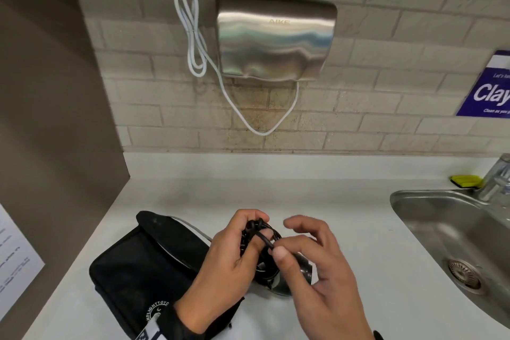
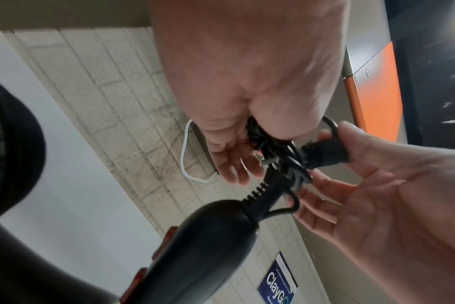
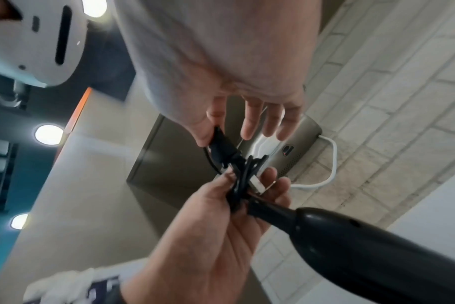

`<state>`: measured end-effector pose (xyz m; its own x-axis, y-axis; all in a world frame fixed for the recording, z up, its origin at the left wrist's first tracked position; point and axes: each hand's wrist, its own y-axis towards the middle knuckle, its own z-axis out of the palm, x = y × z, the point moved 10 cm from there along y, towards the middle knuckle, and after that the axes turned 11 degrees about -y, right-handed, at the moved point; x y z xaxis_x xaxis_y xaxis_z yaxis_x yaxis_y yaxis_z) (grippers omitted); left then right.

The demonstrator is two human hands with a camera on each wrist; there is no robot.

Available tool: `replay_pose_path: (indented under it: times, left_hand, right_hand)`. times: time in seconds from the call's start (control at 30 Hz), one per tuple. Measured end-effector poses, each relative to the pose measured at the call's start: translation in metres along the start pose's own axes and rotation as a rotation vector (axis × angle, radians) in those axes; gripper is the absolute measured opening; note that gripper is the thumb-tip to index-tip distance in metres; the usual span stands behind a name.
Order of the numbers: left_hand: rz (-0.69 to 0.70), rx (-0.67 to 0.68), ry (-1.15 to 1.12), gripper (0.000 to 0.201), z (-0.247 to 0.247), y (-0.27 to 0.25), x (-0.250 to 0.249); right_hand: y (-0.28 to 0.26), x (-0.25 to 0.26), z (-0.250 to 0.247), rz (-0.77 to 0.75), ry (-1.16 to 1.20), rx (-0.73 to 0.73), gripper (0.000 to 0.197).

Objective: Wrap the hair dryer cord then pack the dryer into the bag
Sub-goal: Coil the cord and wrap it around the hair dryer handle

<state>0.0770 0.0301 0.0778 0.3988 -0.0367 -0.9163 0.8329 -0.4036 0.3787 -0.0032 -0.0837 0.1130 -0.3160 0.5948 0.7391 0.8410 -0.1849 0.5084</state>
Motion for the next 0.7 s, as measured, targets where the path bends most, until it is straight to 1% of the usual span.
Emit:
replay_pose_path:
  times: [0.13, 0.23, 0.27, 0.33, 0.4, 0.43, 0.5, 0.57, 0.63, 0.7]
  left_hand:
    - [-0.008, 0.006, -0.001, 0.022, 0.003, 0.002, -0.004]
    - [0.002, 0.015, -0.012, 0.013, 0.004, 0.002, -0.004]
    - [0.006, 0.023, -0.027, 0.019, 0.004, 0.002, -0.004]
    - [0.001, 0.068, -0.101, 0.046, 0.007, 0.0, -0.002]
    - [-0.067, 0.121, -0.218, 0.073, 0.012, -0.003, 0.008]
    - [-0.112, 0.147, -0.274, 0.079, 0.014, -0.004, 0.016]
    - [-0.165, 0.192, -0.345, 0.076, 0.018, -0.006, 0.026]
    - [-0.175, 0.208, -0.382, 0.074, 0.019, -0.007, 0.03]
    - [-0.161, 0.216, -0.384, 0.072, 0.017, -0.006, 0.029]
    - [-0.151, 0.203, -0.355, 0.064, 0.012, -0.004, 0.028]
  right_hand:
    - [0.011, 0.005, -0.002, -0.019, 0.057, 0.044, 0.014]
    - [0.014, 0.001, -0.003, 0.016, 0.048, 0.003, 0.014]
    - [0.014, -0.001, -0.004, 0.042, 0.061, -0.019, 0.015]
    - [0.016, -0.007, -0.006, 0.098, 0.081, -0.053, 0.017]
    - [0.019, -0.012, -0.004, 0.181, 0.109, -0.042, 0.019]
    - [0.019, -0.017, -0.001, 0.243, 0.147, -0.02, 0.023]
    - [0.02, -0.025, 0.004, 0.381, 0.262, 0.034, 0.033]
    - [0.023, -0.027, 0.008, 0.481, 0.403, 0.098, 0.038]
    - [0.027, -0.027, 0.009, 0.545, 0.542, 0.191, 0.039]
    - [0.032, -0.026, 0.004, 0.559, 0.597, 0.269, 0.037]
